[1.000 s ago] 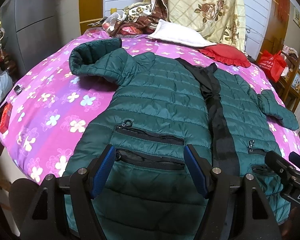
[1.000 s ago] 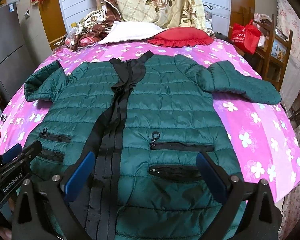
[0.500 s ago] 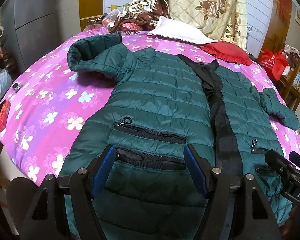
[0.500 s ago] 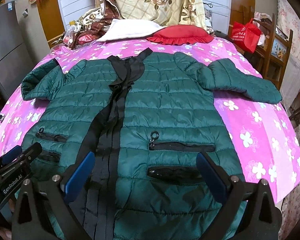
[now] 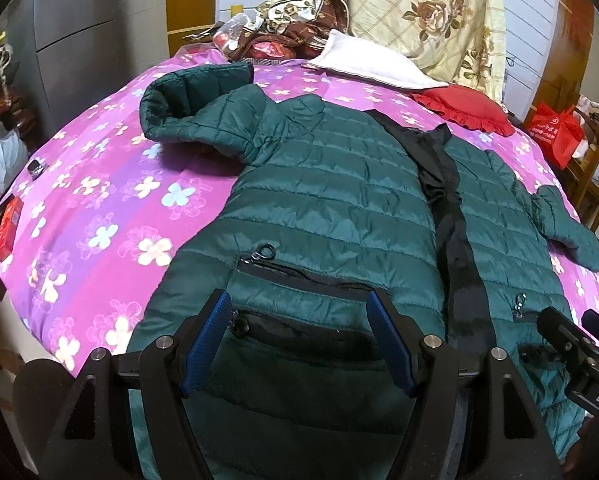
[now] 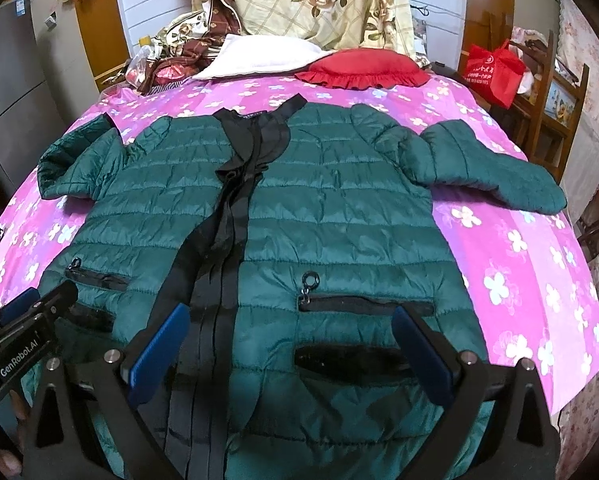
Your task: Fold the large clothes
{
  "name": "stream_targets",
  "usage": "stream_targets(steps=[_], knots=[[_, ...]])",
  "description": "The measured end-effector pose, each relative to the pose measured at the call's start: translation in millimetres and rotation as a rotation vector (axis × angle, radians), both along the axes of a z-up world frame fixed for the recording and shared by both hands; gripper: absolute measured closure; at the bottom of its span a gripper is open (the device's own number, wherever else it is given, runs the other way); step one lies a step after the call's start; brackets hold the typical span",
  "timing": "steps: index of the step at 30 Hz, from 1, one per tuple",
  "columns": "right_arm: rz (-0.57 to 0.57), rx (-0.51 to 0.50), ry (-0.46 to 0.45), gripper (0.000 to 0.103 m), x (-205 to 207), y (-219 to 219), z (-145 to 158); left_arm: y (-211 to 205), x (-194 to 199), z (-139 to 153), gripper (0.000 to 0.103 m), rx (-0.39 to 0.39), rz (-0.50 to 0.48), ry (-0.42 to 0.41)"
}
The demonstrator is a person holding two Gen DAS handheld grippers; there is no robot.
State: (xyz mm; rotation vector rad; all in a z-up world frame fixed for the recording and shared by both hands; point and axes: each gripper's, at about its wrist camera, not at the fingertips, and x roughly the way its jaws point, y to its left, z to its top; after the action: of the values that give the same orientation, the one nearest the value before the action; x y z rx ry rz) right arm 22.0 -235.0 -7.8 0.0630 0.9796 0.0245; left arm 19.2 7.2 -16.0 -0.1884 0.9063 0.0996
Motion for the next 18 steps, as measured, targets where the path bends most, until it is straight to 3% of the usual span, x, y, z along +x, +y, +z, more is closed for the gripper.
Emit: stream_targets(steps=[6, 18], knots=[[0.006, -0.064, 0.012, 0.000, 8, 3, 2, 8, 8, 1, 0.055, 0.011, 0.024, 0.004], [0.030, 0.048, 0.013, 0.000, 35, 9, 0, 22, 29, 0, 0.055, 0.019, 0.064, -0.004]])
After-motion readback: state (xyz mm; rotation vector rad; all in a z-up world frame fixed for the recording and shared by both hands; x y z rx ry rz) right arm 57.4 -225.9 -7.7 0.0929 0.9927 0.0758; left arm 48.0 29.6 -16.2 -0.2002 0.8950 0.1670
